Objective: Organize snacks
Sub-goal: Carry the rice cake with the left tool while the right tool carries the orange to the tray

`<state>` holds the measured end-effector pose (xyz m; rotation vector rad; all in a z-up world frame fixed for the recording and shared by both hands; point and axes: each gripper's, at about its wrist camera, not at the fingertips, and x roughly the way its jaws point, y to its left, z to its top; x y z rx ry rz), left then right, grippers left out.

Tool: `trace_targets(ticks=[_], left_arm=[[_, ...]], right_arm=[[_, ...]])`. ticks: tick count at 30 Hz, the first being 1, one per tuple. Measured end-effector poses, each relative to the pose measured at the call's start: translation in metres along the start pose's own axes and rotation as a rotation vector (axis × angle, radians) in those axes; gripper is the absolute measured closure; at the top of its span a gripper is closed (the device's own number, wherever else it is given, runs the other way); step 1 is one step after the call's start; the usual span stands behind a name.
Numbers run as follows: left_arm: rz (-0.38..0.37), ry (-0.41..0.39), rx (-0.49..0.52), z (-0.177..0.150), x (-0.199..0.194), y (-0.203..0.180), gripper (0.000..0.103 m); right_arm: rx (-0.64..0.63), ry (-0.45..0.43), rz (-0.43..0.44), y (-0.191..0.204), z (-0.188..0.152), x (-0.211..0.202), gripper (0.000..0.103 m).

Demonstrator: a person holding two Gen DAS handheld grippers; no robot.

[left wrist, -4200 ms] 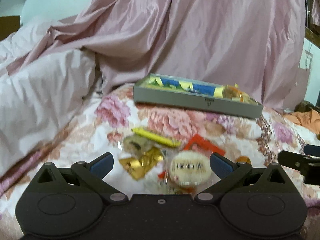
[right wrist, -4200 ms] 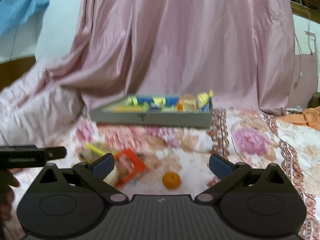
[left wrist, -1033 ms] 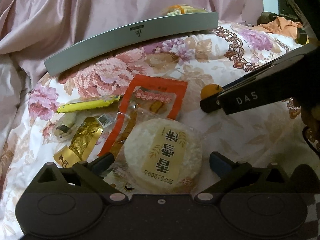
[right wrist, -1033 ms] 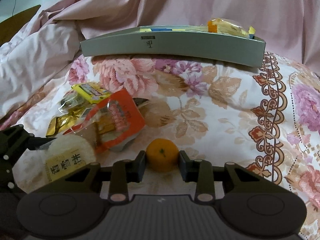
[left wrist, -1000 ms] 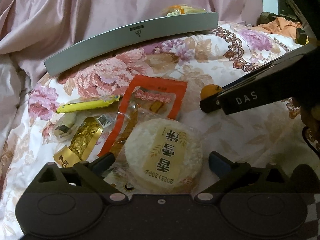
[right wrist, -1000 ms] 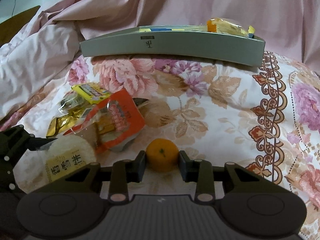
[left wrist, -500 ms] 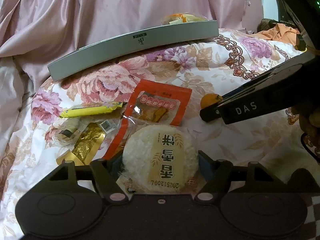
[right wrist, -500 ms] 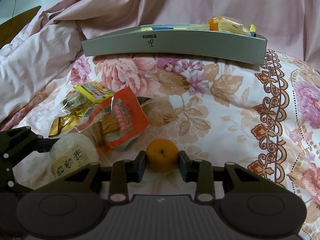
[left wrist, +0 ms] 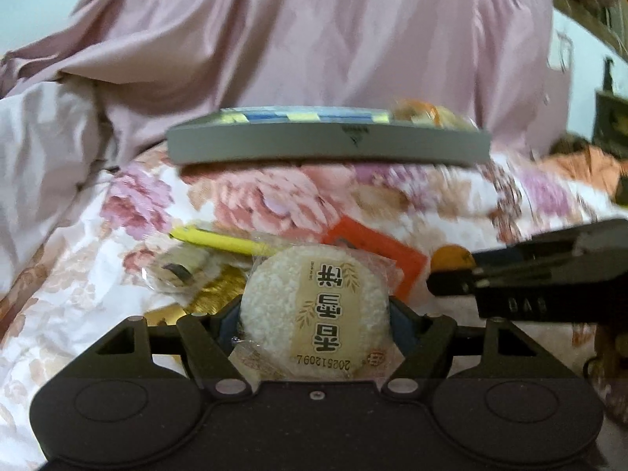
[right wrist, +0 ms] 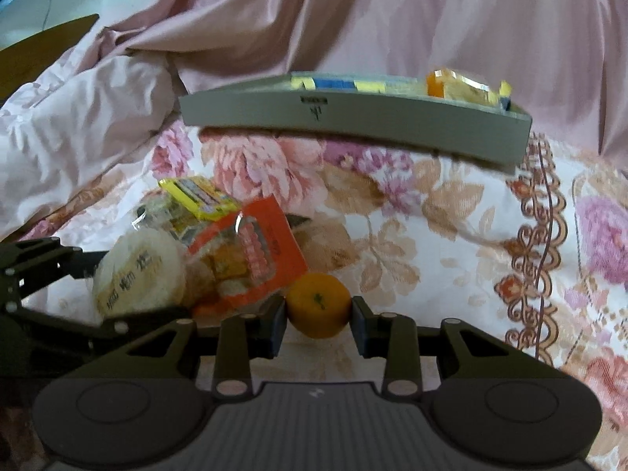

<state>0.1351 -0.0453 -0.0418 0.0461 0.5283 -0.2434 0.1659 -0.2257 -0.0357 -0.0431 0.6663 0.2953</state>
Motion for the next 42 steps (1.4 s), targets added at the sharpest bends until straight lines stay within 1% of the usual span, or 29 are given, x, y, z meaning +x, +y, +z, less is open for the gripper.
trace_targets(ticks=[4,8,11,16,22,25,29,33,37,42], left_arm=[[0.020,-0.048,-0.043,0.007,-0.005,0.005,0.028],[0.043,-0.090,-0.071,0.018,-0.008,0.010,0.028],[0.054,-0.116,-0.098,0.031,-0.006,0.013,0.028],[0.066,-0.168,-0.118,0.066,0.007,0.015,0.028],[0.067,-0.210,-0.156,0.117,0.030,0.018,0.028],[0.076,-0.215,-0.176,0.138,0.046,0.019,0.028],[0.085,-0.213,-0.200,0.158,0.068,0.019,0.028],[0.093,-0.186,-0.232,0.171,0.089,0.020,0.028],[0.110,-0.137,-0.249,0.177,0.111,0.019,0.028],[0.145,-0.068,-0.259,0.174,0.131,0.019,0.028]], right_arm=[[-0.029,-0.050,-0.006,0.005,0.001,-0.006,0.064],[-0.056,-0.126,-0.023,0.010,0.004,-0.015,0.064],[-0.042,-0.175,-0.020,0.009,0.007,-0.019,0.064],[0.002,-0.274,-0.036,0.002,0.017,-0.024,0.064],[-0.040,-0.456,-0.105,0.002,0.036,-0.020,0.064],[-0.045,-0.506,-0.134,0.000,0.047,-0.012,0.064],[-0.040,-0.544,-0.162,-0.008,0.059,0.000,0.064],[-0.024,-0.558,-0.178,-0.016,0.070,0.013,0.064],[-0.010,-0.542,-0.186,-0.020,0.074,0.023,0.064],[-0.004,-0.502,-0.192,-0.021,0.076,0.033,0.064]])
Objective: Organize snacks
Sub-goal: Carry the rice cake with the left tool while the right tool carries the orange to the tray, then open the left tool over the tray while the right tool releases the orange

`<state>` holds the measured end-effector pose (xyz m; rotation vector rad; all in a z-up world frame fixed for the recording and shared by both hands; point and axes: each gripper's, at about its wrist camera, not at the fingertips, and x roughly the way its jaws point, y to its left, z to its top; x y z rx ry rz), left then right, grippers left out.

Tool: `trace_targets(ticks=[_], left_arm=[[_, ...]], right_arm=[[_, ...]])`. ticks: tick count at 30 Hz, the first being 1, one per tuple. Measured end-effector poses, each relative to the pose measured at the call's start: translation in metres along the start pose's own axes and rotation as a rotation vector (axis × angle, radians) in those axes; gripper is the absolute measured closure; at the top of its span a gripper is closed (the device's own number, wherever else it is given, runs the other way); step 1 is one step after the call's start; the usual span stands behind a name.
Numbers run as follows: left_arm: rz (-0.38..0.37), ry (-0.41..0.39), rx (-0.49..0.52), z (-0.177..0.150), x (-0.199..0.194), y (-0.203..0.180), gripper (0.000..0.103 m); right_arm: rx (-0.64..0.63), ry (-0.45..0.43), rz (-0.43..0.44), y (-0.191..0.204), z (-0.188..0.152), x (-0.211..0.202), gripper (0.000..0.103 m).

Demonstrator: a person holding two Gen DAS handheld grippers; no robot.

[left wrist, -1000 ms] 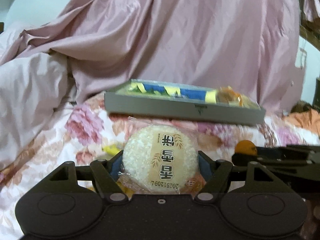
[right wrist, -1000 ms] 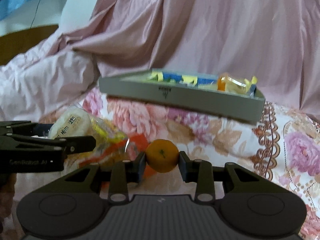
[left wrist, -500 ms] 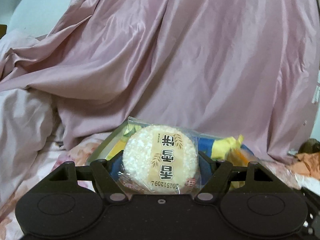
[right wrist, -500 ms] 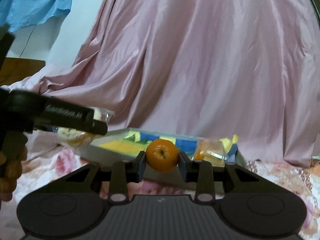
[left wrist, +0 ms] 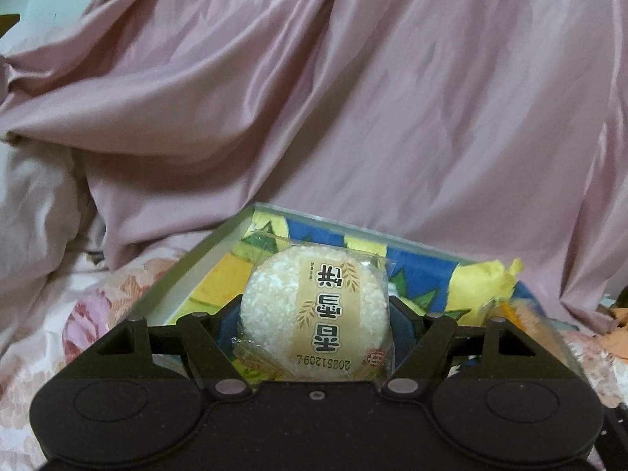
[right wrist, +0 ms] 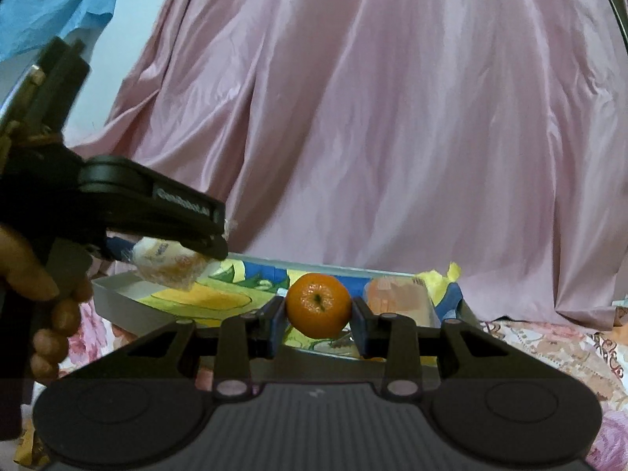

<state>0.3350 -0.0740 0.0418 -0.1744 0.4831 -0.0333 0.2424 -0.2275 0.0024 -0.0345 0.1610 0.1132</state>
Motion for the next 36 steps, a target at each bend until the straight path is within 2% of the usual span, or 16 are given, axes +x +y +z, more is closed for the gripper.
trace_targets(ticks=[17,19,23,27,29,36], left_arm=[[0.003,0.046,-0.001,-0.006,0.012,0.005,0.027],[0.002,0.051,0.007,-0.006,0.012,0.005,0.025],[-0.006,0.047,0.003,-0.007,0.006,0.006,0.011],[0.006,0.033,0.002,-0.006,-0.003,0.008,0.007],[0.012,0.024,0.000,-0.005,-0.008,0.011,0.001],[0.061,-0.023,-0.030,-0.004,-0.035,0.026,0.001]], right_arm=[[0.007,0.018,-0.008,0.000,0.000,0.006,0.063],[0.007,0.017,-0.009,0.000,-0.001,0.006,0.060],[0.018,0.001,-0.015,-0.001,-0.002,0.004,0.045],[0.024,-0.016,-0.018,-0.001,-0.001,0.000,0.033],[0.025,-0.024,-0.018,-0.002,0.000,-0.001,0.028],[0.033,-0.076,-0.006,-0.002,0.005,-0.012,0.009]])
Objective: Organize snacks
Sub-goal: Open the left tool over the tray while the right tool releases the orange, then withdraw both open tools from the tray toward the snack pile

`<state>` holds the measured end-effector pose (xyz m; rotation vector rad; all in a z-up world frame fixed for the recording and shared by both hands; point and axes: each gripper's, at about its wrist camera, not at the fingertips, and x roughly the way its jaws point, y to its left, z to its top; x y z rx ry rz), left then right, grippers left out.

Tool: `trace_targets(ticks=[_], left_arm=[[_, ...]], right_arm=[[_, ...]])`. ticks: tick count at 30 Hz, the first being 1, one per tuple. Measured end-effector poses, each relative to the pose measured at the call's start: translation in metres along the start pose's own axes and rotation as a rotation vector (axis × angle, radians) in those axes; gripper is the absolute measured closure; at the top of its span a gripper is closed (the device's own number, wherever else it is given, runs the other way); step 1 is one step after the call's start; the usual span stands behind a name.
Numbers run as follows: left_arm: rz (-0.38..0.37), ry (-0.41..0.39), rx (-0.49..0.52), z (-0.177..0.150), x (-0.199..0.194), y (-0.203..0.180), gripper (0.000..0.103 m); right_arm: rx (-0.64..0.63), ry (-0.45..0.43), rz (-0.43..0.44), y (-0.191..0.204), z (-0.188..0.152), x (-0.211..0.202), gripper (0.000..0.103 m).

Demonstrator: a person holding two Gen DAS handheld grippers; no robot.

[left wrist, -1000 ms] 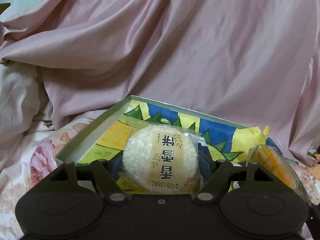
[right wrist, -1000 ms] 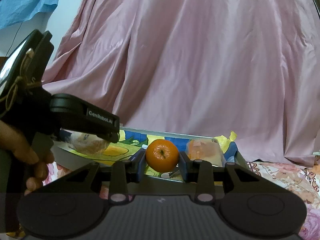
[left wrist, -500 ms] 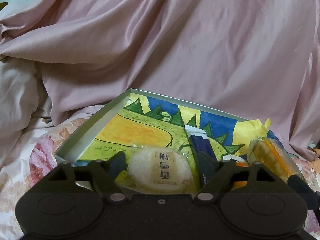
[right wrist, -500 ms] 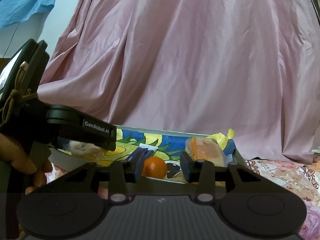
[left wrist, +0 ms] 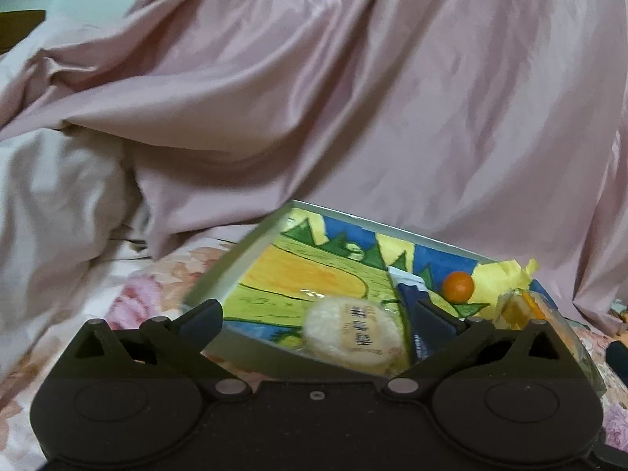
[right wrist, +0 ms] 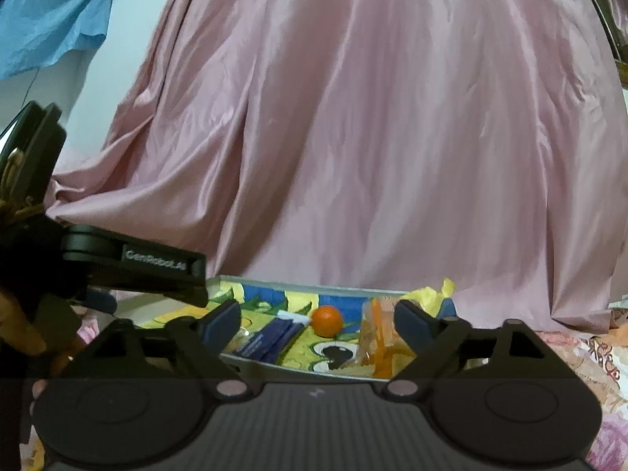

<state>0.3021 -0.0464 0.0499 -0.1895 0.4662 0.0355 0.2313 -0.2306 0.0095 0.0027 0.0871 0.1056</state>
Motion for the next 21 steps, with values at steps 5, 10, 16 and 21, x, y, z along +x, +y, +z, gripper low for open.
trace_targets(ticks=[5,10,16,21], left_arm=[[0.027,-0.029,-0.007,-0.002,-0.022,0.012,0.001],[0.039,-0.069,0.000,-0.008,-0.048,0.025,0.001],[0.037,-0.103,0.015,-0.018,-0.079,0.040,0.001],[0.029,-0.116,0.035,-0.028,-0.104,0.048,0.001]], right_arm=[[-0.003,-0.035,0.020,0.002,0.005,-0.011,0.002],[-0.027,-0.064,0.028,0.009,0.011,-0.026,0.000],[-0.048,-0.081,0.037,0.017,0.015,-0.051,0.000],[-0.083,-0.075,0.054,0.023,0.018,-0.073,0.000]])
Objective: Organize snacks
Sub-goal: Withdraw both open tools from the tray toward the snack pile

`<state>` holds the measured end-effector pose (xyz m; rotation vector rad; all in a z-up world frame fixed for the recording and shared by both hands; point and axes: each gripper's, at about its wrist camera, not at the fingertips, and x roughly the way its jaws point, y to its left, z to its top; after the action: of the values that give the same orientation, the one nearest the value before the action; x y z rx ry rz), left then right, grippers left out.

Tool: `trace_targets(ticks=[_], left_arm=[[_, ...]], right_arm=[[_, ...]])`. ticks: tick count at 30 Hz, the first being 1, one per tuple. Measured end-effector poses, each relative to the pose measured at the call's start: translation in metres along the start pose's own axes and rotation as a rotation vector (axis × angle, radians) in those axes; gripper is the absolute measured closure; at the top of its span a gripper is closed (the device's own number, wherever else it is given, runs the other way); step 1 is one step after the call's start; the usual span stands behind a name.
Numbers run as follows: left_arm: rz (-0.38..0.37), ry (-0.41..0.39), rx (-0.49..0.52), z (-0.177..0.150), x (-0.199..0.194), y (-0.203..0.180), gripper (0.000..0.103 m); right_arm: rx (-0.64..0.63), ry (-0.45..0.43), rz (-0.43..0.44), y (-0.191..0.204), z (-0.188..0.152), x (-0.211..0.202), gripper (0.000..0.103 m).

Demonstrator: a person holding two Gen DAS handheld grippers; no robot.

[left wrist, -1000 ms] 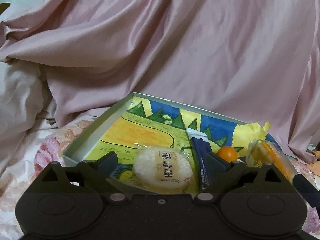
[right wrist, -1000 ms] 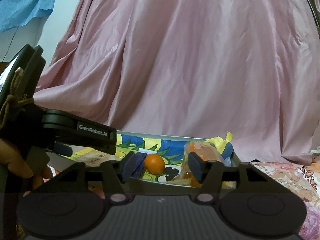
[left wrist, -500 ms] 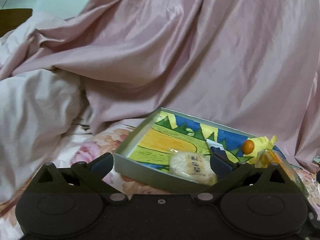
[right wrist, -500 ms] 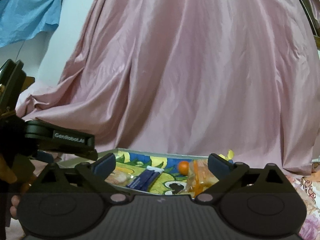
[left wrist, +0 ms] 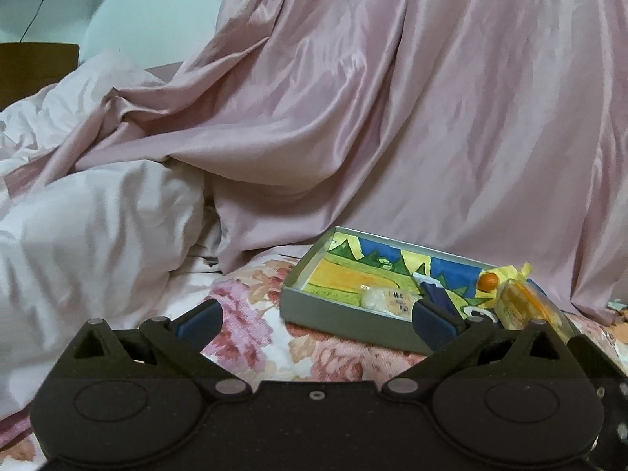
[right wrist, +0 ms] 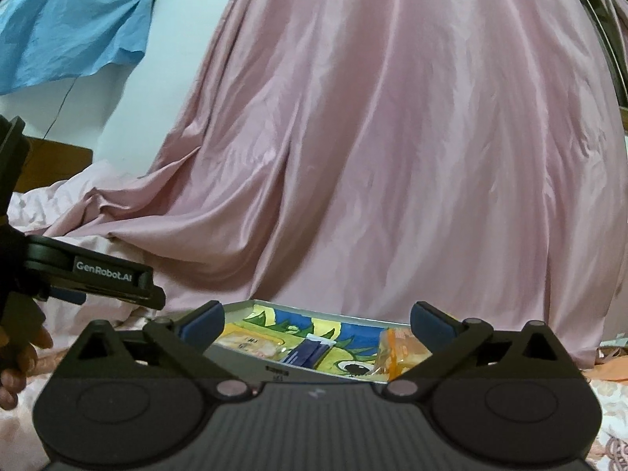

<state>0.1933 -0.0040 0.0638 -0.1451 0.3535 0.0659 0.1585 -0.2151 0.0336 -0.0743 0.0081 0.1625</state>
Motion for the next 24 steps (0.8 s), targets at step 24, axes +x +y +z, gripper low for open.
trace_targets(ticks=[24], left_arm=[[-0.069,0.087,0.173,-0.060,-0.074,0.037,0.001]], right_arm=[[-0.059,0.194,0.103,0.036,-0.004,-0.075,0.000]])
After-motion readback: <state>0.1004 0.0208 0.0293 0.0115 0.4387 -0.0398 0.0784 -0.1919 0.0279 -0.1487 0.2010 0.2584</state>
